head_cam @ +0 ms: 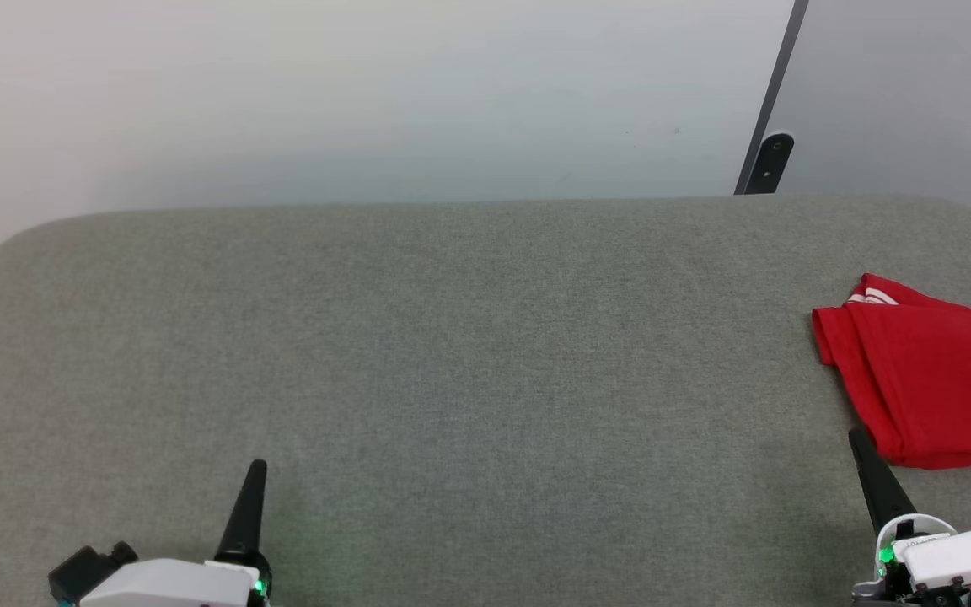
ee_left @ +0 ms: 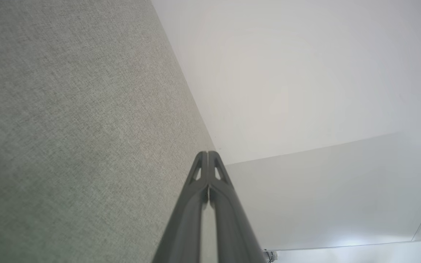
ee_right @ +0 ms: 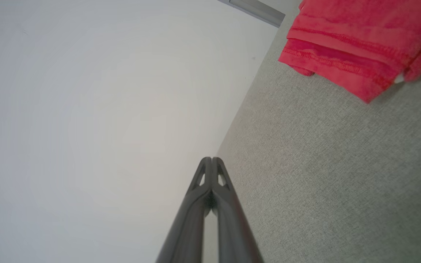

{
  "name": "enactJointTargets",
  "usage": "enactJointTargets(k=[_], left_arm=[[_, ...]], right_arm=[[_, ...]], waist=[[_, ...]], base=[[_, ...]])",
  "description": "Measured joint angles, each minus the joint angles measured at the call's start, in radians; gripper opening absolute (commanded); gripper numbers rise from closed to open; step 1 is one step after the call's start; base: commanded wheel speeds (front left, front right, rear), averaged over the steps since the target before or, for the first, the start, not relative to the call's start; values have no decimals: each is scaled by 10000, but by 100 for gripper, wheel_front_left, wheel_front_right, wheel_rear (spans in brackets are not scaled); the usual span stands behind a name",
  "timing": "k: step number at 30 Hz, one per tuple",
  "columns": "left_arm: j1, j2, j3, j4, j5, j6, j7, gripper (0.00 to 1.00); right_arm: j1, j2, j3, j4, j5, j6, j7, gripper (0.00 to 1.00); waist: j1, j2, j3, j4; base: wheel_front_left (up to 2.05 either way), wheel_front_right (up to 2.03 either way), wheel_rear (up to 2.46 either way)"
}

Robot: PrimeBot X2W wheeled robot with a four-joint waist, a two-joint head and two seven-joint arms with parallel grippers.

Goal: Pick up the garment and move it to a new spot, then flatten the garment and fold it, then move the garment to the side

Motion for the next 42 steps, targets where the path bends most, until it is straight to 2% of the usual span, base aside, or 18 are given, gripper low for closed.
enactJointTargets(k=[42], left_arm=[[-779,-96,362,357,-3093,-219,823,0]], right_arm=[[-475,318,-309,537,2686,-2,13,0]], waist=[[1,0,-24,78]], base=[[0,0,0]])
